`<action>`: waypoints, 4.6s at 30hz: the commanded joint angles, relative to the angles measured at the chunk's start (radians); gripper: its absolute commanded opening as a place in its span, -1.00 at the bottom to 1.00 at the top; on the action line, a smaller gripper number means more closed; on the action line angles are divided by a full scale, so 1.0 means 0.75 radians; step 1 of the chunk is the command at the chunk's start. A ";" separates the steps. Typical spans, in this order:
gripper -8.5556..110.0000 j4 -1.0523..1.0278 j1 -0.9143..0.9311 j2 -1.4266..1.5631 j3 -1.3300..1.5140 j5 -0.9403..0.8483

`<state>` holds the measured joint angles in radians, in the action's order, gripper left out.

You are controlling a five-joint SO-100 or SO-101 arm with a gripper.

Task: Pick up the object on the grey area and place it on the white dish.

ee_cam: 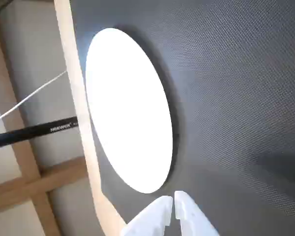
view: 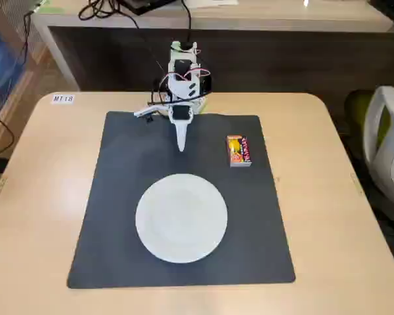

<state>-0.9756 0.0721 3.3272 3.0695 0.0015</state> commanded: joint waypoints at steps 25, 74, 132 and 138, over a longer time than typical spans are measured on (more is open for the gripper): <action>-0.86 -0.162 -0.560 -1.207 -1.129 -0.487; -0.25 -0.227 -0.965 -2.246 -1.487 -1.172; -0.54 -0.667 -0.041 -3.115 -3.090 -0.749; -0.55 -0.961 -0.035 -3.598 -3.896 -0.650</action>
<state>-1.6291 0.0353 0.7194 0.4755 -0.5216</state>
